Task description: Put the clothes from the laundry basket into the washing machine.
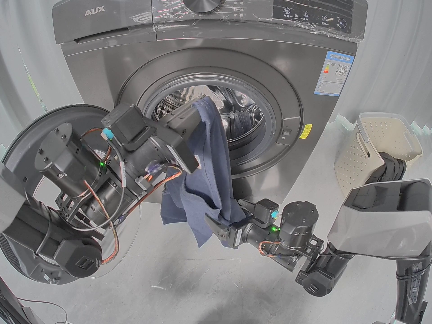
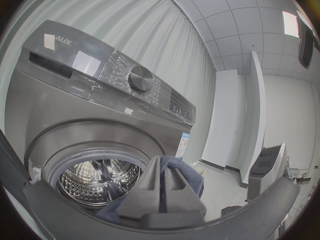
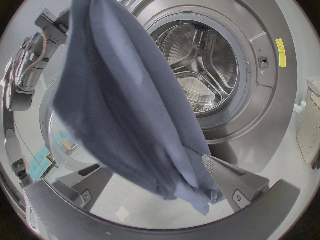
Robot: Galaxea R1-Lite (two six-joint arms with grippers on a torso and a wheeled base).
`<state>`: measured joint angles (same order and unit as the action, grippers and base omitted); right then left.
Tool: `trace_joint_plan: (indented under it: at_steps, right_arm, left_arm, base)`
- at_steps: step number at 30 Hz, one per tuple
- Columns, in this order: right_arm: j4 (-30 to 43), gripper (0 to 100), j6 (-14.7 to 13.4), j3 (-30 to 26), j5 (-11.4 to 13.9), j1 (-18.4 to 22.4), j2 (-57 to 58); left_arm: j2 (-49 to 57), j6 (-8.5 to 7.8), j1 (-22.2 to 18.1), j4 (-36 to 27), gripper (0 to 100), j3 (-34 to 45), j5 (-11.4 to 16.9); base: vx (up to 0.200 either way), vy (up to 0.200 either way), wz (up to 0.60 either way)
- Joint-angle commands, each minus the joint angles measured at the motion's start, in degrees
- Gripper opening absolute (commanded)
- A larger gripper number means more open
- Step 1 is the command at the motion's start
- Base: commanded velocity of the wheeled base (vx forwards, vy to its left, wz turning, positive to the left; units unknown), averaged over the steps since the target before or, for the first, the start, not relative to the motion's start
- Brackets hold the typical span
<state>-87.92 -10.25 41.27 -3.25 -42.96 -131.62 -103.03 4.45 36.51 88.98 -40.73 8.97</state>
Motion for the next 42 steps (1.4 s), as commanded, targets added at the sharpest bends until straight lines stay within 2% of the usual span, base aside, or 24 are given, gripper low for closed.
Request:
trace_joint_plan:
  at_steps: [1,7,16,20,27,28,37,42]
  right_arm:
    - [0.7,100,0.5,7.3,0.0,2.6,-4.6]
    - [0.8,100,0.7,13.5,0.2,5.1,-7.1]
    - [0.3,100,0.9,15.6,1.1,4.9,-9.4]
    - [0.3,100,0.8,18.1,1.1,4.7,-10.5]
    - [0.3,100,0.8,18.5,0.9,4.9,-10.3]
    - [0.3,0,0.8,18.5,0.9,4.9,-10.3]
    - [-0.1,0,0.7,18.2,0.5,4.5,-9.8]
    - [0.0,0,0.6,15.6,-0.5,5.3,-6.6]
  left_arm:
    - [2.8,0.21,1.2,0.1,0,0.3,0.2]
    - [3.2,0.12,1.5,0.1,0,1.2,0.3]
    - [3.2,-0.14,1.5,0.1,0,1.3,0.4]
    - [3.4,-0.06,1.5,0.1,0,1.4,0.4]
    - [3.9,0.21,1.5,0.1,0,1.3,0.5]
    - [3.9,0.21,1.5,0.1,0,1.3,0.5]
    - [3.4,0.3,0.9,0.0,0,1.0,0.3]
    - [2.8,0.21,-1.0,-0.1,0,1.5,0.2]
  base:
    - [0.0,0.0,0.0]
    - [0.0,0.0,0.0]
    - [0.0,0.0,0.0]
    - [0.0,0.0,0.0]
    - [0.0,0.0,0.0]
    - [0.0,0.0,0.0]
    - [0.0,0.0,0.0]
    - [0.0,0.0,0.0]
